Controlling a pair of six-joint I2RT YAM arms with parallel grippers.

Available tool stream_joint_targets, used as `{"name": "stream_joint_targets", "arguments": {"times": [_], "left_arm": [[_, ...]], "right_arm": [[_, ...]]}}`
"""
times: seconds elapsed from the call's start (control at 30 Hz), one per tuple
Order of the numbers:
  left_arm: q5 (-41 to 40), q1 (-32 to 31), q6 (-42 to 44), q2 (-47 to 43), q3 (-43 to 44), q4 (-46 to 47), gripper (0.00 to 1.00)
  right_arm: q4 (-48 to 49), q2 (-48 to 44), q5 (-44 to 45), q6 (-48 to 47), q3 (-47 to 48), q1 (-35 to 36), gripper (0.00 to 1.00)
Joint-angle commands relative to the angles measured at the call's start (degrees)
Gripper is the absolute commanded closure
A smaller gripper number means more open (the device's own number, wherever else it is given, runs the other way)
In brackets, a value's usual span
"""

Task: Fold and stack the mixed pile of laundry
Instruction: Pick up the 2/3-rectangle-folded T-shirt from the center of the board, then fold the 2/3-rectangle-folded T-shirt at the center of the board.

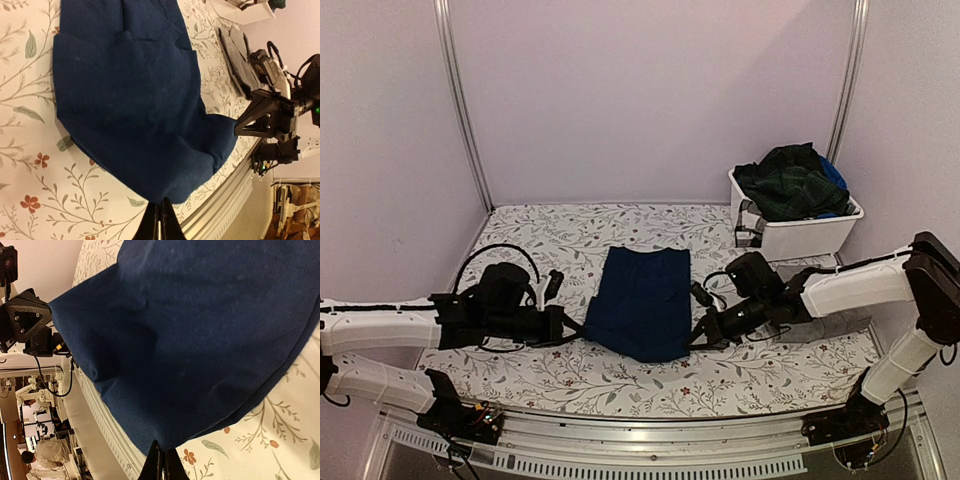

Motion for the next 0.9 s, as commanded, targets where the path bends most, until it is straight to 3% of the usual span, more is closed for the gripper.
{"name": "stream_joint_targets", "arguments": {"times": [0.0,0.33,0.87], "left_arm": [[-3.3,4.4,5.8,5.2,7.9,-6.3,1.0],[1.6,17.8,16.3,22.6,22.7,-2.8,1.0],[6.2,22.8,20.1,55.0,44.1,6.7,1.0]], "right_arm": [[-7.7,-0.3,2.4,-3.8,5.0,-6.1,1.0],[-14.8,10.1,3.3,-15.3,22.6,-14.9,1.0],[-14.3,34.9,6.2,-22.0,43.8,-21.0,1.0]]}}
